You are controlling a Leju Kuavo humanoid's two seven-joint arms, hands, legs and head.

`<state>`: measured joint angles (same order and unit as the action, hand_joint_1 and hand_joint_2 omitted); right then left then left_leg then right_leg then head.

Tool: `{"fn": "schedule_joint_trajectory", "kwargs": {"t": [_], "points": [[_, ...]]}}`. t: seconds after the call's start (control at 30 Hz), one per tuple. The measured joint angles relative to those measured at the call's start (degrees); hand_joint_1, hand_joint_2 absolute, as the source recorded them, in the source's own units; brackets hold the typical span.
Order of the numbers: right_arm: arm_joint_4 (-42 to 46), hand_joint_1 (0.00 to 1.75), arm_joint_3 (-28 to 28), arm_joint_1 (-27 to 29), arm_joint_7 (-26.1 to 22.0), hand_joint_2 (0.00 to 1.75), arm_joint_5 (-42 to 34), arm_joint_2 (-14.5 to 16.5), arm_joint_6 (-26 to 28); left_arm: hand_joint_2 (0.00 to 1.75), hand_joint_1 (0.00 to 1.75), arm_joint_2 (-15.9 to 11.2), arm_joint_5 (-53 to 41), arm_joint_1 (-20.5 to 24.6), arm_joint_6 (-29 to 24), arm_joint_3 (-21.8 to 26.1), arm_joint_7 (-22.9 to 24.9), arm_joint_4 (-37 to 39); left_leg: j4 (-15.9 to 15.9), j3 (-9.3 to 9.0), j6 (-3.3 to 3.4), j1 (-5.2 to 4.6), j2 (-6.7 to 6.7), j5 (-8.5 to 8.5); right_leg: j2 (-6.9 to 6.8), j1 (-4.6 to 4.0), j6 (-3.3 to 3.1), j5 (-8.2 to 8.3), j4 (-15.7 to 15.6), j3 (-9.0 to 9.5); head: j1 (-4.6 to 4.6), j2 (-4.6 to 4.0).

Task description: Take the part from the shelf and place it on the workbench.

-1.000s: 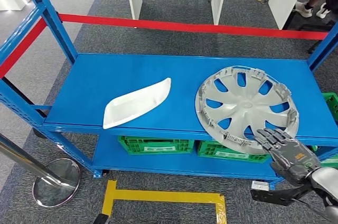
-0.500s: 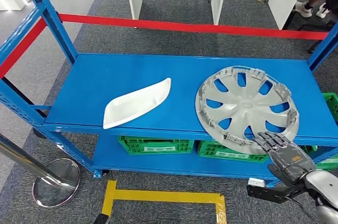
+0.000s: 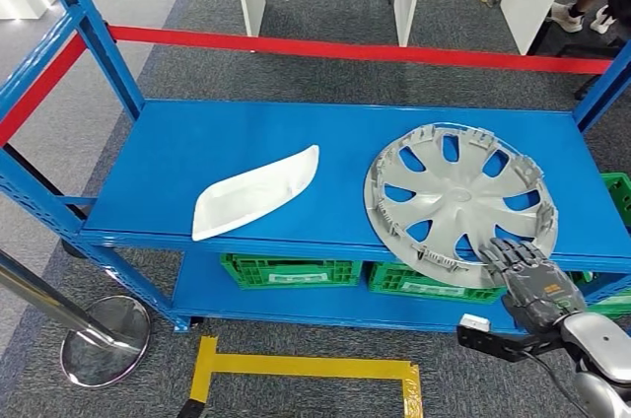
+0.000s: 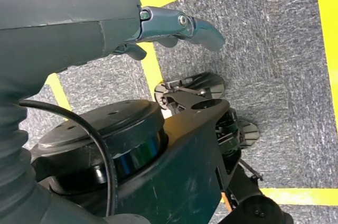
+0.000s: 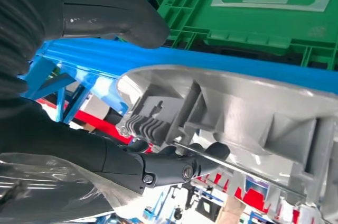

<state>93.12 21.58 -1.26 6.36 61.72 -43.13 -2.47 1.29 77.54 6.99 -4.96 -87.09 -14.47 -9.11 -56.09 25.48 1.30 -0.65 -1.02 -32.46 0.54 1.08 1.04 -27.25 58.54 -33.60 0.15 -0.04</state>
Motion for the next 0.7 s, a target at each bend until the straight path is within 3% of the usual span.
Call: {"fn": "schedule_joint_trajectory", "kwargs": {"t": [0.7], "points": [[-8.3, 0.0, 0.6, -7.0, -1.3, 1.75, 1.7, 4.3, -0.2, 1.75, 0.0, 0.0, -0.7, 0.3, 0.0, -0.3, 0.0, 0.0, 0.0, 0.01, 0.0, 0.0, 0.0, 0.0, 0.01, 0.0, 0.0, 0.0, 0.0, 0.01, -0.01, 0.0]]}}
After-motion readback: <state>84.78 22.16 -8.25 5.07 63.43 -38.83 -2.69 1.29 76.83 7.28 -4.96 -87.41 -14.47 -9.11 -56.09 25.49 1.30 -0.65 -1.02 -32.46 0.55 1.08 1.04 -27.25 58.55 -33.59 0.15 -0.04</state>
